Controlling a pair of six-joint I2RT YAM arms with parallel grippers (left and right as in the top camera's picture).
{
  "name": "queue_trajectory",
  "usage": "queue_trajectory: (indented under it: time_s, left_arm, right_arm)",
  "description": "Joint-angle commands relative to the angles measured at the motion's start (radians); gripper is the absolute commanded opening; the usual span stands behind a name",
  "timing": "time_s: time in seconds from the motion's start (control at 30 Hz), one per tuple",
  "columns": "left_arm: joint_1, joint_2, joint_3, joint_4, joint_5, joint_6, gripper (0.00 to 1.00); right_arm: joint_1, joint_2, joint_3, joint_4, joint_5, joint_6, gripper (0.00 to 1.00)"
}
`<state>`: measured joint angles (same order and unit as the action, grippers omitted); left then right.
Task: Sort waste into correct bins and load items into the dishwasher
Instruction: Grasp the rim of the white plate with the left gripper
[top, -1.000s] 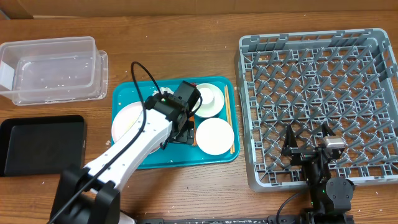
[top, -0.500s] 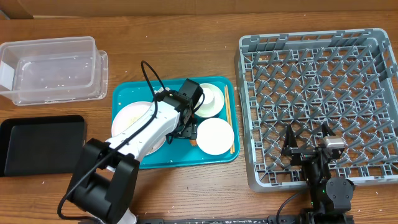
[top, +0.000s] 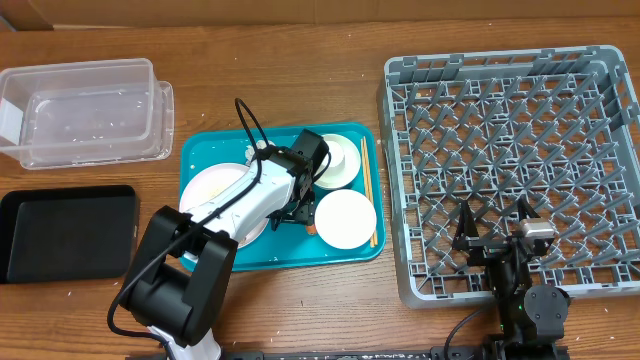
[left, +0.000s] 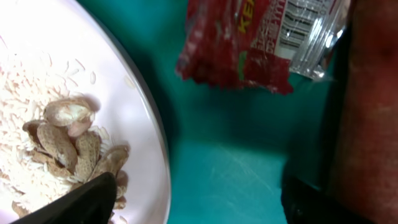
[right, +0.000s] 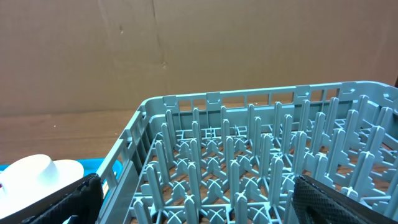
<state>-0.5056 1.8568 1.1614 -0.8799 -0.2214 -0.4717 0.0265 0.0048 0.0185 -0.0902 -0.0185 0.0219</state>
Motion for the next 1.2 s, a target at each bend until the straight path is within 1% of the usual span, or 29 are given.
queue_trajectory:
  time_s: [0.0, 0.07, 0.13, 0.23, 0.27, 0.47, 0.57, 0.73, 0.83, 0.97, 1.03, 1.1, 1.17]
  left_arm:
    - [0.029, 0.021, 0.019, 0.006, -0.018, 0.004, 0.81]
    - [0.050, 0.021, 0.019, 0.006, -0.007, 0.004, 0.74]
    - [0.073, 0.021, 0.019, 0.006, 0.022, 0.010, 0.72]
    - [0.114, 0.021, 0.019, 0.023, 0.110, 0.062, 0.70]
    - [0.117, 0.021, 0.019, 0.026, 0.113, 0.067, 0.70]
    - [0.116, 0.021, 0.019, 0.036, 0.114, 0.077, 0.69]
    - [0.116, 0.021, 0.019, 0.035, 0.109, 0.088, 0.64]
    - [0.106, 0.021, 0.019, 0.021, 0.096, 0.092, 0.63]
    - [0.091, 0.021, 0.019, 0.021, 0.053, 0.091, 0.61]
    - [0.082, 0.021, 0.019, 0.025, 0.019, 0.097, 0.50]
    - [0.082, 0.021, 0.018, 0.040, 0.019, 0.118, 0.48]
    - [0.083, 0.021, 0.018, 0.056, 0.019, 0.128, 0.39]
    - [0.082, 0.021, 0.018, 0.069, 0.019, 0.128, 0.34]
  right_arm:
    - [0.000, -0.002, -0.010, 0.006, 0.002, -0.007, 1.00]
    - [0.000, -0.002, -0.010, 0.006, 0.003, -0.007, 1.00]
    - [0.000, -0.002, -0.010, 0.006, 0.003, -0.007, 1.00]
    - [0.000, -0.002, -0.010, 0.006, 0.002, -0.007, 1.00]
    - [0.000, -0.002, -0.010, 0.006, 0.002, -0.007, 1.00]
    - [0.000, -0.002, -0.010, 0.006, 0.002, -0.007, 1.00]
    - [0.000, -0.002, -0.010, 0.006, 0.003, -0.007, 1.00]
    - [0.000, -0.002, -0.010, 0.006, 0.002, -0.007, 1.00]
    - [0.000, -0.002, -0.010, 0.006, 0.002, -0.007, 1.00]
    - [0.000, -0.002, -0.010, 0.006, 0.002, -0.007, 1.00]
    - [0.000, -0.002, -0.010, 0.006, 0.003, -0.007, 1.00]
    - [0.000, -0.002, -0.010, 0.006, 0.002, -0.007, 1.00]
    - [0.000, -0.002, -0.010, 0.006, 0.002, -0.007, 1.00]
